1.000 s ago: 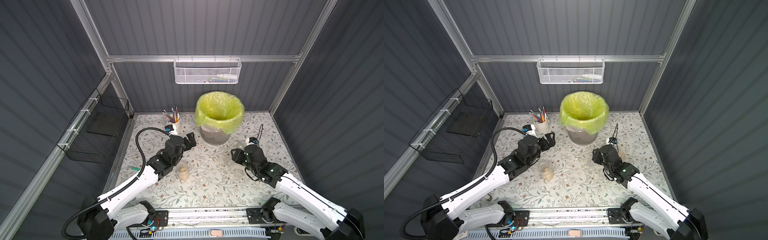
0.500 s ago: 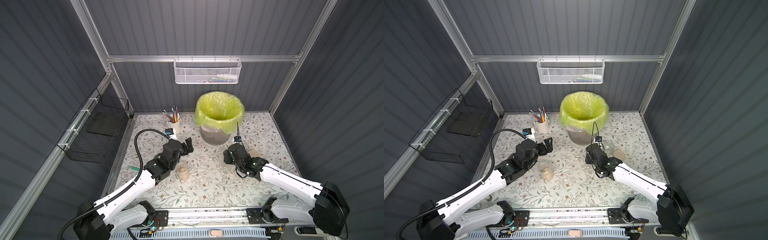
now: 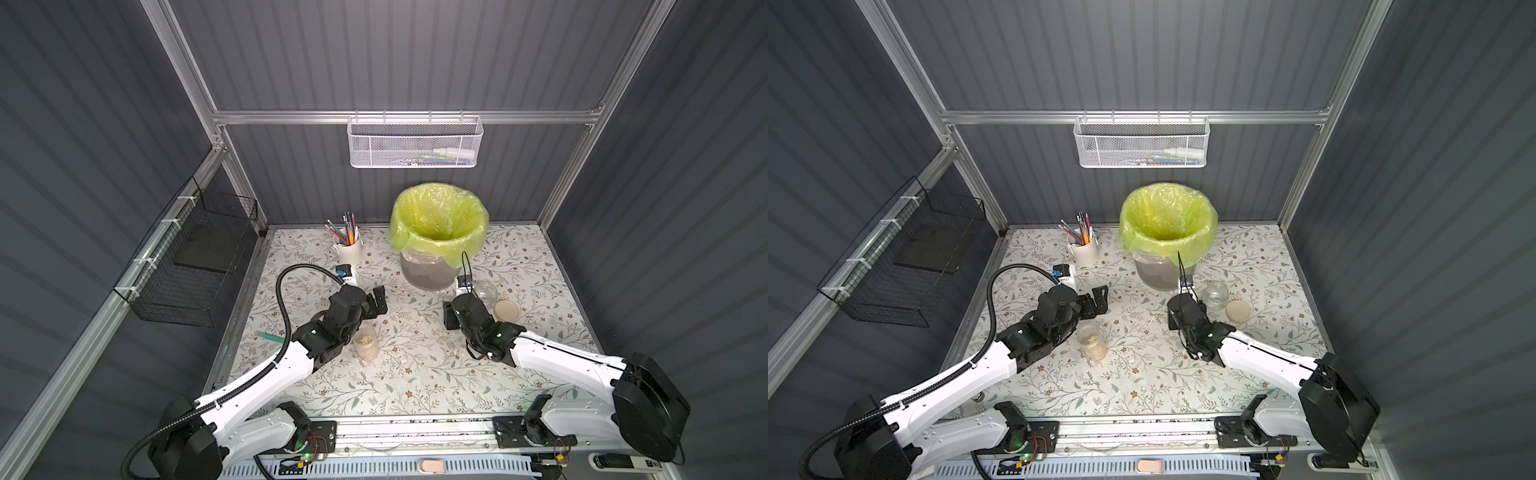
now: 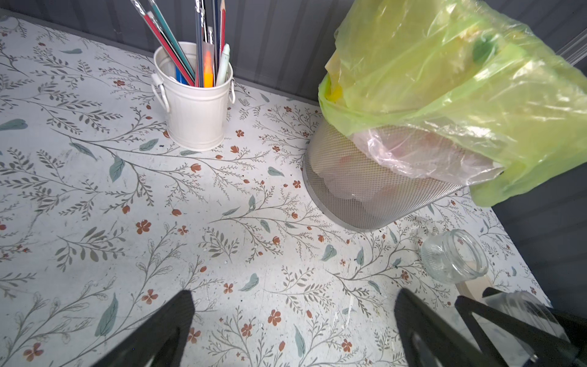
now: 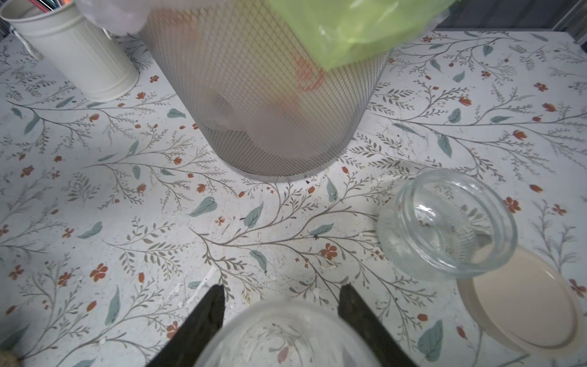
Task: Empty expired oatmeal from jars
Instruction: Place the jar at the center of the board.
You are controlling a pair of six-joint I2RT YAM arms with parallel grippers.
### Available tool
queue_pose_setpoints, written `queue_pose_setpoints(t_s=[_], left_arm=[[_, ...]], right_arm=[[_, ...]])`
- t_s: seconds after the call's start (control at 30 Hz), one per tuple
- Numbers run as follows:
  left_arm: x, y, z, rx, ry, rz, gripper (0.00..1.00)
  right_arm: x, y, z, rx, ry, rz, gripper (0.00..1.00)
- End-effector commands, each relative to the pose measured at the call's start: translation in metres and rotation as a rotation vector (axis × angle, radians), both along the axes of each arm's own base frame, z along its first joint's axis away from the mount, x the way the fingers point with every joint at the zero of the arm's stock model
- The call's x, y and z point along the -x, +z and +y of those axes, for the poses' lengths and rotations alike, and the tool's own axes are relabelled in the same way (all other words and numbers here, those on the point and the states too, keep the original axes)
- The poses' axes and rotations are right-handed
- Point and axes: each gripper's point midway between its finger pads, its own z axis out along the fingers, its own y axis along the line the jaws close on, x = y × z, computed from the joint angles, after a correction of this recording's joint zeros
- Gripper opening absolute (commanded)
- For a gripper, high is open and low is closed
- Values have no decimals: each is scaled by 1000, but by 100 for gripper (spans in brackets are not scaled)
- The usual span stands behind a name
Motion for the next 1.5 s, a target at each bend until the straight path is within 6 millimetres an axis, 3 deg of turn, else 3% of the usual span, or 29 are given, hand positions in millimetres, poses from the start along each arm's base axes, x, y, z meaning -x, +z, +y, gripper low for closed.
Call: queue_pose_setpoints(t_s=[0.0, 0.2, 0.67, 1.47], left_arm=[[-2, 4, -9, 5, -38, -13, 100], [-3, 7, -8, -1, -38, -20, 100], [-3, 5, -8, 0, -36, -10, 100], [-6, 1, -9, -9, -28, -5, 100]], right_arm=[[-3, 0, -8, 28, -30, -62, 46], [-1, -5, -17, 26, -56, -146, 45], [-2, -25, -18, 73, -75, -144, 47], [11, -36, -24, 46, -99, -109, 72]])
